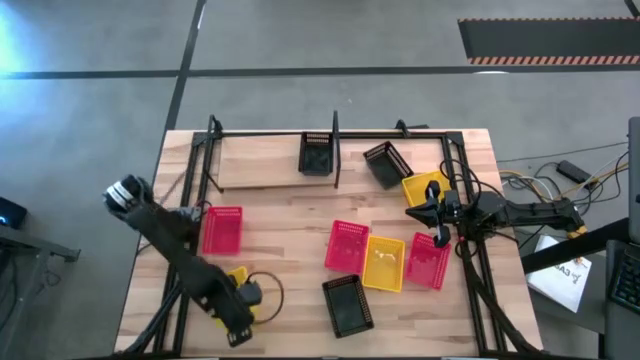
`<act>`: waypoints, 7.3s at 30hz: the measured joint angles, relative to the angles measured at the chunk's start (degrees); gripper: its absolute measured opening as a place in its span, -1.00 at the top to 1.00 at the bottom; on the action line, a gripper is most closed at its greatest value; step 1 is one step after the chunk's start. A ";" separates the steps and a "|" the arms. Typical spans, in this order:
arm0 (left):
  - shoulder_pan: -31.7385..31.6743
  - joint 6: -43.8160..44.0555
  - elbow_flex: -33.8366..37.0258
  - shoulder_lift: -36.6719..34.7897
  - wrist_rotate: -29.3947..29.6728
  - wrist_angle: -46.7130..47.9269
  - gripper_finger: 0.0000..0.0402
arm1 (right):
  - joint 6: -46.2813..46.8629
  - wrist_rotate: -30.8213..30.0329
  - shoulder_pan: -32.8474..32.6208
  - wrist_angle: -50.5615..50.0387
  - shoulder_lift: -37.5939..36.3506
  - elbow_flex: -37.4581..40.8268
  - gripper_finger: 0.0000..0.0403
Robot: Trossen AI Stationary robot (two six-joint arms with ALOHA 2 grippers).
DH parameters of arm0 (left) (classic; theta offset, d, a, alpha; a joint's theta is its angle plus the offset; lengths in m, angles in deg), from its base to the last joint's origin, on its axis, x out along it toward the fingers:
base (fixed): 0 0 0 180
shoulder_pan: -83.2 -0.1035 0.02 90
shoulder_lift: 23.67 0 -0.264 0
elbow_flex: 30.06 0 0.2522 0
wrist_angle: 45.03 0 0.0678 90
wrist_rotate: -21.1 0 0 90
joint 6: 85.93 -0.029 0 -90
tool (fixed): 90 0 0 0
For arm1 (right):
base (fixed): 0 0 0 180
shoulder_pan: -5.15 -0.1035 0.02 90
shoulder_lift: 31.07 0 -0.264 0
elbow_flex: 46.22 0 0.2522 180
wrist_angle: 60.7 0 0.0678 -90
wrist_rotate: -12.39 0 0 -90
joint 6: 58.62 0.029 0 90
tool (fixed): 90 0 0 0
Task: Stack baskets on shelf by color
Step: Put the left yellow bin on the shelf, then put the middle red bin on the shelf
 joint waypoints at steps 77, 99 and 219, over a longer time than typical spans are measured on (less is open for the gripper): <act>-80.17 -95.34 0.14 -15.54 18.15 27.70 0.26 | -6.05 0.01 0.01 0.00 0.00 0.00 0.96; -62.35 -59.33 -5.81 -29.98 8.97 23.18 0.24 | 34.87 -7.45 0.01 25.20 5.73 -2.29 0.96; -71.09 -101.58 -9.11 -3.78 11.40 16.95 1.00 | 3.80 -12.01 -1.85 -43.63 53.28 -59.21 0.47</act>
